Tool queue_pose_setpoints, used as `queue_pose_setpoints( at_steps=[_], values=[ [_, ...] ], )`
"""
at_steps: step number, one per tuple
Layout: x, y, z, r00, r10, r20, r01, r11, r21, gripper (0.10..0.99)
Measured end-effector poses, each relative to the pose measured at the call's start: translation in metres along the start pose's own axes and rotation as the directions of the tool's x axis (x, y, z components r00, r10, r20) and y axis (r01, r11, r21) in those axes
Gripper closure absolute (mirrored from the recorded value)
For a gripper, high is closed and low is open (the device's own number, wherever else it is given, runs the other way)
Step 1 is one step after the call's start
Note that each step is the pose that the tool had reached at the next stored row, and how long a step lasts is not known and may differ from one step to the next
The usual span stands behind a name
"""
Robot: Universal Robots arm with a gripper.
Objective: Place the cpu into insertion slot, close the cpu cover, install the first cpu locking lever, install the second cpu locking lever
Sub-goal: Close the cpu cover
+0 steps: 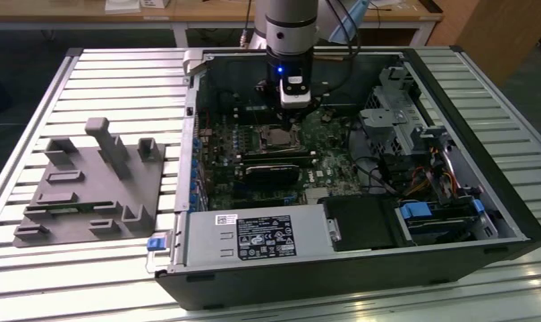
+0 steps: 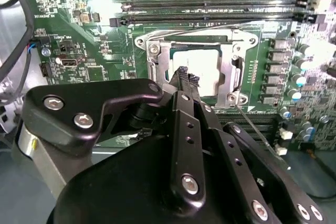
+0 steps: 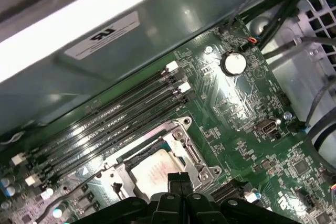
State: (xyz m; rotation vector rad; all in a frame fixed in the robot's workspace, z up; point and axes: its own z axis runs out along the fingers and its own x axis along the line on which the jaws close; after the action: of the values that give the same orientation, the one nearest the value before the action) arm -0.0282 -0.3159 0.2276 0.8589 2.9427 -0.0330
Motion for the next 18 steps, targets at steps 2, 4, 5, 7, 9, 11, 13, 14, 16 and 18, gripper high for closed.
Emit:
queue_pose_setpoints(
  at_steps=[2,4,5,7,9,11,13,14,16,18],
  values=[
    [0.0,0.0,0.0001,0.9998,-0.019,0.0011,0.019,0.9998,0.001,0.98],
    [0.0,0.0,0.0002,0.9993,-0.037,0.0018,0.037,0.9993,0.0,0.98],
    [0.0,0.0,0.0002,0.9989,-0.047,0.0023,0.047,0.9989,0.0,0.98],
    [0.0,0.0,0.0004,0.9979,-0.065,0.0033,0.065,0.9979,0.0,0.98],
    [0.0001,0.0001,0.0005,0.9963,-0.086,0.0049,0.086,0.9963,0.001,0.98],
    [0.0001,0.0,0.0006,0.9944,-0.106,0.0063,0.106,0.9944,0.003,0.98],
    [0.0001,0.0,0.0006,0.9921,-0.125,0.0077,0.125,0.9922,0.004,0.98],
    [0.0001,0.0,0.0007,0.9909,-0.135,0.0084,0.135,0.9909,0.004,0.98],
    [0.0001,0.0,0.0008,0.988,-0.154,0.0105,0.154,0.988,0.007,0.98],
    [0.0001,0.0,0.0008,0.9849,-0.173,0.0124,0.173,0.9849,0.01,0.98]
  ],
)
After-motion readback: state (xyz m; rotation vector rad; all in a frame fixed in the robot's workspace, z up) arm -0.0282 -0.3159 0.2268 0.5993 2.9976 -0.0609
